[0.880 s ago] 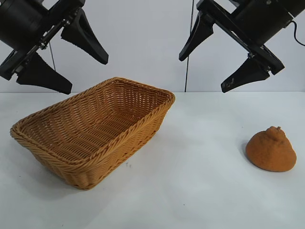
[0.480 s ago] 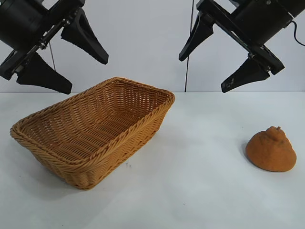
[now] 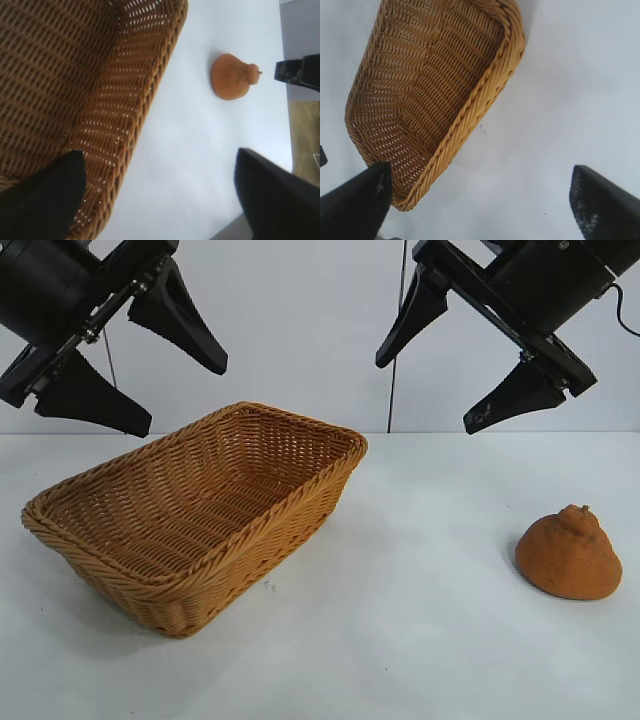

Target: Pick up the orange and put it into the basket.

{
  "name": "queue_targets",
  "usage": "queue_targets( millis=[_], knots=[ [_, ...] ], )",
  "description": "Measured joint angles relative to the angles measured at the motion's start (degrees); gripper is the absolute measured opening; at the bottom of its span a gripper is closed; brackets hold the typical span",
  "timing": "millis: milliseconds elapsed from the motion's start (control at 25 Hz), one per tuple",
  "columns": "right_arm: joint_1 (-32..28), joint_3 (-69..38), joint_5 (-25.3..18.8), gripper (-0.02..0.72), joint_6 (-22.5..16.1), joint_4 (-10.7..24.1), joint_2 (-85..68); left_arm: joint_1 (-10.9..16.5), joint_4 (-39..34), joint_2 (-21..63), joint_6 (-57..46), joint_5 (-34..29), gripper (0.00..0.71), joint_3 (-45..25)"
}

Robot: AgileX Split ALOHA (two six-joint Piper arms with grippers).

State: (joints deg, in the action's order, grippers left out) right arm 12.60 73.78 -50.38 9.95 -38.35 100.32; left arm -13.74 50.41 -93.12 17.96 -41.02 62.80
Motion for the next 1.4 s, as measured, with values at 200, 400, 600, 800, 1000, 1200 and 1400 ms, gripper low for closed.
queue_targets(
  millis=[200,400,600,800,1000,1200,1400],
  knots=[
    [0.00,0.00,0.00,0.661,0.00,0.00,0.00,2.38,0.00,0.06,-0.21,-0.68,0.581,0.00],
    [0.00,0.00,0.00,0.661,0.00,0.00,0.00,8.42,-3.84,2.50,-4.08,-3.31,0.581,0.00],
    [0.00,0.00,0.21,0.661,0.00,0.00,0.00,9.79,-15.62,7.54,-18.27,-4.31,0.581,0.04],
    [0.00,0.00,0.23,0.661,0.00,0.00,0.00,4.76,-33.77,8.95,-40.53,-6.36,0.581,0.11],
    [0.00,0.00,0.28,0.661,0.00,0.00,0.00,-1.62,-45.59,8.95,-63.05,-6.28,0.581,0.11],
    [0.00,0.00,0.28,0.661,0.00,0.00,0.00,-2.97,-49.29,8.95,-74.09,-4.64,0.581,-0.87],
    [0.00,0.00,0.30,0.661,0.00,0.00,0.00,-2.97,-48.19,8.79,-78.04,-0.22,0.581,-6.63]
  ],
)
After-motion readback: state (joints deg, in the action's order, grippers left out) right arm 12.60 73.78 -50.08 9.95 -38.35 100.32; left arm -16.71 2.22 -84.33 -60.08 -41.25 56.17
